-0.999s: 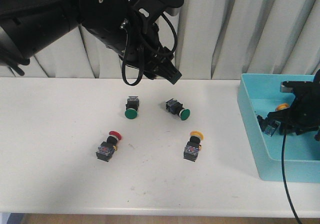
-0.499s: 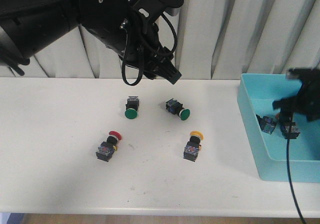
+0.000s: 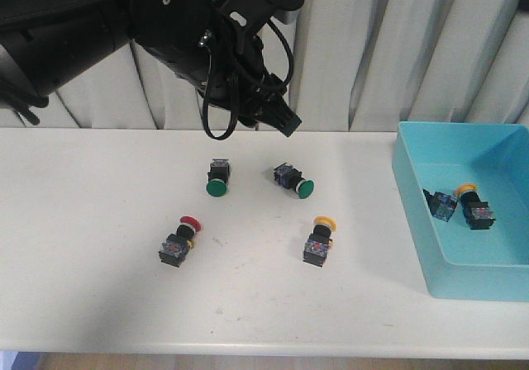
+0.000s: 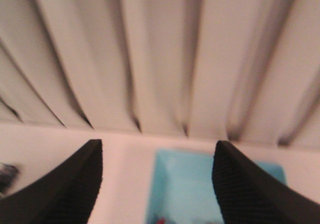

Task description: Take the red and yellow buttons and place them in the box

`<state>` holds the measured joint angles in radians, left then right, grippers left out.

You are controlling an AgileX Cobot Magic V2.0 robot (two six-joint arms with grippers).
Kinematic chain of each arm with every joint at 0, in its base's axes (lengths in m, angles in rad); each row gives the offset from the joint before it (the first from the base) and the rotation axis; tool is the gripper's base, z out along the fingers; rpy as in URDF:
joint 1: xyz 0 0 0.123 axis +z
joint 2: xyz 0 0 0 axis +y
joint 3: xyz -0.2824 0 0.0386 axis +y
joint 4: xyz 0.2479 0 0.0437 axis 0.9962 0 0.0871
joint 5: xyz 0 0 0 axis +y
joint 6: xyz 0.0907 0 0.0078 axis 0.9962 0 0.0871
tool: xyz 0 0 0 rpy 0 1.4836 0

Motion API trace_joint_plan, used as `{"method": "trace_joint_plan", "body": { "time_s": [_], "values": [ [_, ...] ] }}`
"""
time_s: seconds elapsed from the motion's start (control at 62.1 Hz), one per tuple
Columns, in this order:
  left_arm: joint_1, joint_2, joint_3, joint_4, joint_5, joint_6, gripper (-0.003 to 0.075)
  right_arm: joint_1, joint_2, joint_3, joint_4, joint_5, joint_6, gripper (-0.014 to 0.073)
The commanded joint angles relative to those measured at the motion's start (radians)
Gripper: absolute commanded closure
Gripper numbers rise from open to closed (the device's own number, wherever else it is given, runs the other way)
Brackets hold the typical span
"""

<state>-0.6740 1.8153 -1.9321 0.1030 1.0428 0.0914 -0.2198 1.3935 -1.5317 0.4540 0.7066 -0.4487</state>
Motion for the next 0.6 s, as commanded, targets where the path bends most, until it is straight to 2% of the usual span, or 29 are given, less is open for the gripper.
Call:
{"method": "trace_joint_plan", "body": {
  "time_s": [0.0, 0.097, 0.209, 0.226, 0.242, 0.387, 0.58],
  "values": [
    [0.002, -0.067, -0.026, 0.005, -0.077, -0.003, 0.0409, -0.006, -0.132, -0.015, 0.125, -0.031, -0.078, 0.0209],
    [0.002, -0.085, -0.026, 0.006, -0.088, -0.003, 0.0522, 0.026, -0.250, 0.071, 0.175, -0.077, -0.137, 0.0330],
    [0.002, -0.098, -0.026, 0.006, -0.090, -0.003, 0.0683, 0.129, -0.399, 0.231, 0.175, -0.172, -0.231, 0.0554],
    [0.002, -0.100, -0.026, 0.006, -0.091, -0.003, 0.0703, 0.141, -0.415, 0.274, 0.175, -0.193, -0.246, 0.0610],
    [0.002, -0.104, -0.026, 0.005, -0.092, -0.003, 0.0731, 0.158, -0.439, 0.295, 0.175, -0.208, -0.252, 0.0608],
    [0.002, -0.109, -0.026, 0.004, -0.106, -0.002, 0.0728, 0.215, -0.554, 0.453, 0.175, -0.339, -0.264, 0.0601],
    [0.002, -0.109, -0.026, 0.006, -0.135, -0.006, 0.0728, 0.213, -0.589, 0.485, 0.180, -0.398, -0.263, 0.0598]
  ]
}}
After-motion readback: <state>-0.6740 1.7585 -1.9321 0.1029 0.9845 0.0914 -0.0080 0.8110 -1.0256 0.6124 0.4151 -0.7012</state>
